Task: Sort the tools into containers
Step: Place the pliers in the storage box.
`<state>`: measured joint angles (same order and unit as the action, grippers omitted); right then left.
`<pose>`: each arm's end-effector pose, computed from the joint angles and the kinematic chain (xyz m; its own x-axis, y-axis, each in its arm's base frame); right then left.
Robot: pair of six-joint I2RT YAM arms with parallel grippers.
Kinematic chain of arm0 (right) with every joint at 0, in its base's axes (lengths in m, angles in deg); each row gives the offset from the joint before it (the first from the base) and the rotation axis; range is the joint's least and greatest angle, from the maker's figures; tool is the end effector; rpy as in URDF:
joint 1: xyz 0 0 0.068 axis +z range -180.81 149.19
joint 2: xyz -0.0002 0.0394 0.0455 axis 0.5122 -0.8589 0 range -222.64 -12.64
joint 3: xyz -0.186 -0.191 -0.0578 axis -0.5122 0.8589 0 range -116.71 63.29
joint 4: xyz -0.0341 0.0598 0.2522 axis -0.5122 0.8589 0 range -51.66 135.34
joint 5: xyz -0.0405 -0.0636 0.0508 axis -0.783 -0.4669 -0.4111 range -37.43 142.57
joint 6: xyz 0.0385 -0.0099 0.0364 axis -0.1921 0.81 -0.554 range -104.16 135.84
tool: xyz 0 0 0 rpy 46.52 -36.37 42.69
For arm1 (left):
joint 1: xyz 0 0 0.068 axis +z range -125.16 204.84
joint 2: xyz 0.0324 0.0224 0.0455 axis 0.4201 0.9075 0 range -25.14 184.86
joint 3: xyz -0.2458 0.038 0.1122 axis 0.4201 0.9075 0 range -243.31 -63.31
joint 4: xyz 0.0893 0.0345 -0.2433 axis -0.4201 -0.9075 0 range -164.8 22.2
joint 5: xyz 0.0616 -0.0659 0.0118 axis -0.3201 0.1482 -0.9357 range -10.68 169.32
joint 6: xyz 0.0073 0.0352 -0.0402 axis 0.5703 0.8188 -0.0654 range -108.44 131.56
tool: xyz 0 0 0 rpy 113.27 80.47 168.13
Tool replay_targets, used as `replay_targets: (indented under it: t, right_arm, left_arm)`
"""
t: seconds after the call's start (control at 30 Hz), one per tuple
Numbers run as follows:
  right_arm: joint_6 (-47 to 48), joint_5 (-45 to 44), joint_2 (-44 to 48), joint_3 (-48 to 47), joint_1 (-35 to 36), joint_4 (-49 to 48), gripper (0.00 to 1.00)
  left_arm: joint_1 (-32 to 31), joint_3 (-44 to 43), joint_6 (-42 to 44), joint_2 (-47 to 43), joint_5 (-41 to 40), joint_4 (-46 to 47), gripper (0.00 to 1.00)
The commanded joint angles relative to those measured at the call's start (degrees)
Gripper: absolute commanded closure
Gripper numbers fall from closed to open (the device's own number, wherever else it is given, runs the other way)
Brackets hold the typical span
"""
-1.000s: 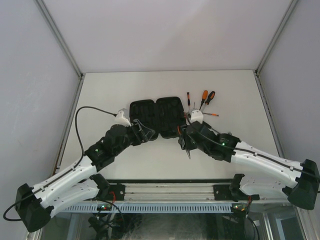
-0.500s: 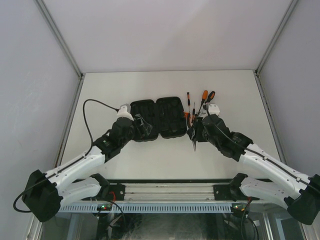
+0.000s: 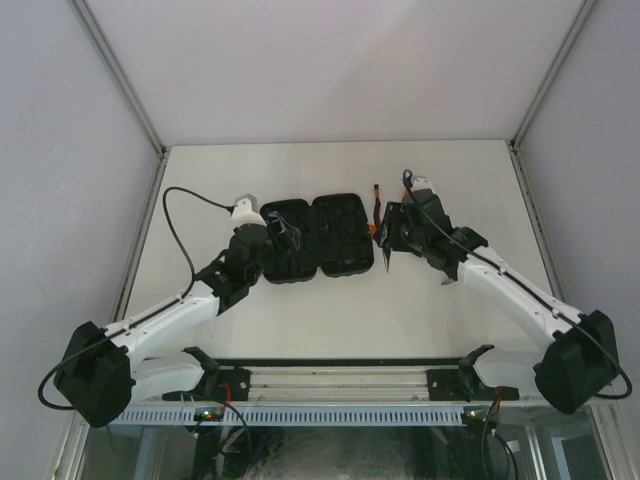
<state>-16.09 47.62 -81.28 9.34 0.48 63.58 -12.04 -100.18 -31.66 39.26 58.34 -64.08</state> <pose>0.2237 0.1325 0.2850 -0.7092 0.1854 -0.6802 -0.1012 0.9280 0.3585 0.2069 -0.1392 0.2483 -0.4398 -0.4694 -0.7656 -0.0037 0.8535 -0.5211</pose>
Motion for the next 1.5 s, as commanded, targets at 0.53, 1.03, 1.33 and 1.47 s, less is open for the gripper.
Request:
replay_targets:
  t: [0.53,1.03,1.33,1.47]
  right_arm:
    - [7.14,3.67,-41.08,-36.20,-1.58,-0.05,1.00]
    - [7.77,3.29,-45.49,-40.18,-1.93,1.42,1.00]
    - [8.18,3.68,-44.45,-39.50,-1.93,1.51,1.00]
    - [8.27,3.38,-43.91,-38.83,-1.90,1.53,1.00]
  left_arm:
    - [7.09,-1.95,11.06,7.83,-0.82,2.93,0.29]
    - [21.33,-3.49,8.38,18.94,20.69,4.59,0.41]
    - [21.63,-4.59,8.44,21.02,18.90,0.78,0.59]
    - [21.62,-4.10,8.89,21.25,18.24,-0.13,0.66]
